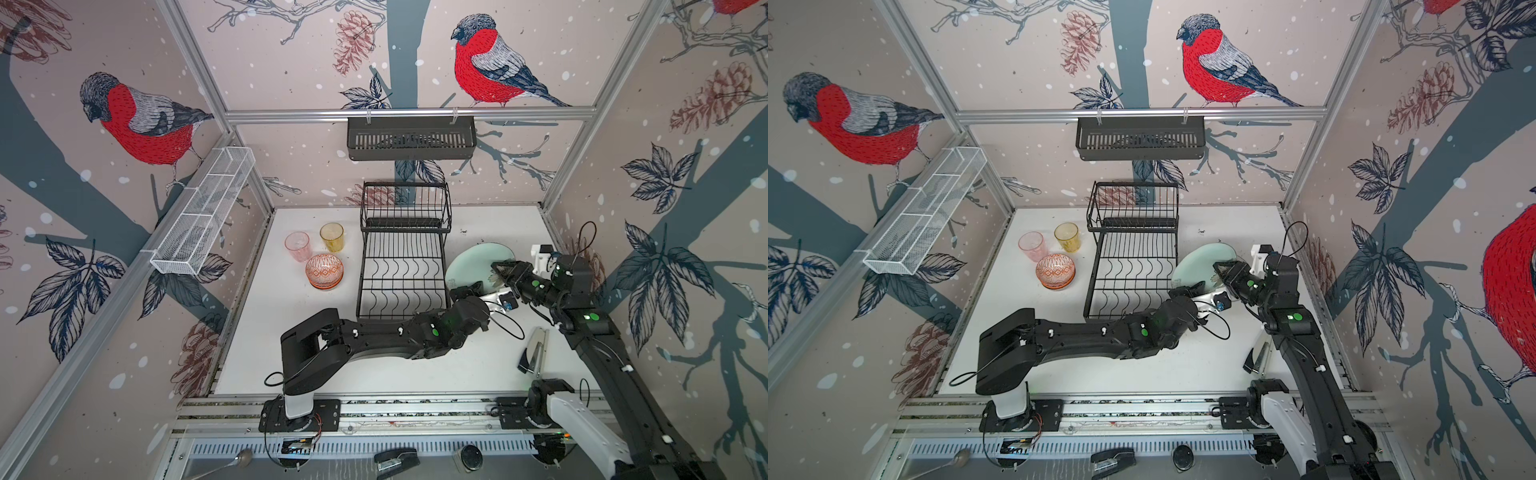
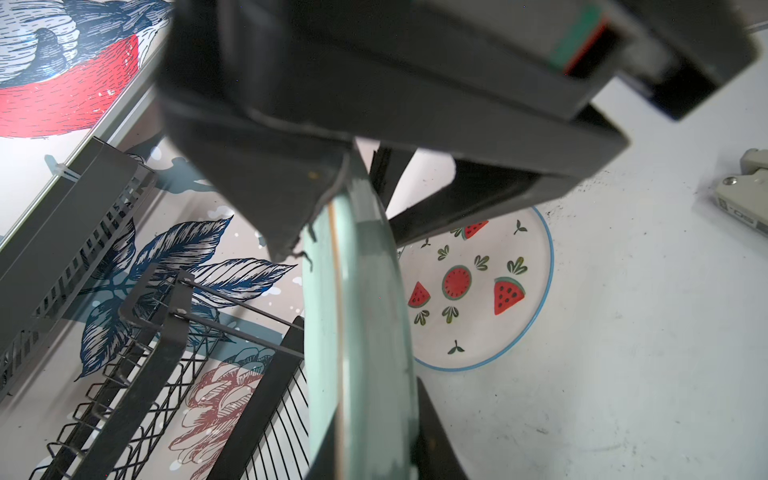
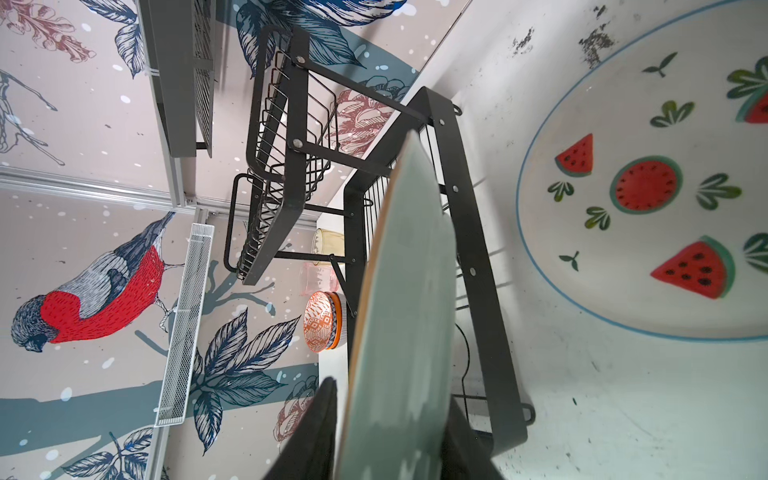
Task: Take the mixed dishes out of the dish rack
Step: 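Carry the plate toward the right gripper while the right gripper grasps its rim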
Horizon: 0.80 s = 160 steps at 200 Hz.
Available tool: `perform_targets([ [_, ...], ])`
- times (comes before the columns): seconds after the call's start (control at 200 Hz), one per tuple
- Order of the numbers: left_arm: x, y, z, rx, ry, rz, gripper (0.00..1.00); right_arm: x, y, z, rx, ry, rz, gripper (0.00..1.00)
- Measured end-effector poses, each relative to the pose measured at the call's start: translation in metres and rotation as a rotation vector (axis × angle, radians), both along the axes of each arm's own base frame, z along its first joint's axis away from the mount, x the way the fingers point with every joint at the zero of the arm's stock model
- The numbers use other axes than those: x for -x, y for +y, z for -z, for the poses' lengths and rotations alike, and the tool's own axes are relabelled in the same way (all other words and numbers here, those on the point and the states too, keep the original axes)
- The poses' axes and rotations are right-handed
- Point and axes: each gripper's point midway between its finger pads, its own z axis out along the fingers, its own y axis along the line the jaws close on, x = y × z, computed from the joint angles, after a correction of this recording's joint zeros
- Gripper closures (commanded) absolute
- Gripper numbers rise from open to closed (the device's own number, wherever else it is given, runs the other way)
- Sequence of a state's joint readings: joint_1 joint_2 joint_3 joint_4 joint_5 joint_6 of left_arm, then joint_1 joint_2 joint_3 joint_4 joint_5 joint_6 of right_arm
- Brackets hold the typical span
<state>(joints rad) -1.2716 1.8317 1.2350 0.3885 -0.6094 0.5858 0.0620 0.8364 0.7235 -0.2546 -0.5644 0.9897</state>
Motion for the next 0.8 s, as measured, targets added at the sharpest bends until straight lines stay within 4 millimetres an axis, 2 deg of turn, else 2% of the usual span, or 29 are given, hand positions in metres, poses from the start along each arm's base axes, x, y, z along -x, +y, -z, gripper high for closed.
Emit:
perform_targets([
  [0.12, -0.001, -0.001, 0.001, 0.004, -0.002, -0.002, 1.00, 0.000, -0.001, 0.002, 0.002, 0.010, 0.005, 0.97],
  [0.285, -0.001, -0.002, 0.001, 0.015, -0.003, -0.001, 1.00, 0.000, -0.002, 0.001, 0.006, 0.019, 0.013, 0.99],
  [0.36, 0.000, -0.002, 0.001, 0.016, -0.003, 0.000, 0.72, 0.001, -0.003, 0.001, 0.006, 0.023, 0.015, 0.99],
  [0.43, 0.000, -0.003, 0.001, 0.032, 0.007, 0.000, 0.62, 0.001, -0.004, 0.002, 0.016, 0.021, 0.014, 0.99],
  [0.54, 0.000, -0.005, -0.008, 0.099, 0.011, -0.006, 0.36, -0.001, -0.007, 0.002, 0.040, 0.000, 0.019, 1.00],
  [0.595, -0.001, -0.005, -0.012, 0.129, 0.014, -0.010, 0.27, 0.001, -0.011, 0.011, 0.069, 0.024, 0.032, 1.00],
  [0.645, -0.001, -0.005, -0.016, 0.153, 0.011, -0.013, 0.18, 0.001, -0.010, 0.010, 0.060, 0.019, 0.023, 1.00],
  [0.7, -0.002, -0.004, -0.020, 0.177, 0.012, -0.019, 0.04, 0.001, -0.010, 0.009, 0.057, 0.017, 0.026, 1.00],
  [0.8, -0.002, -0.004, -0.023, 0.202, 0.011, -0.028, 0.03, 0.001, -0.013, 0.013, 0.075, 0.023, 0.031, 1.00],
])
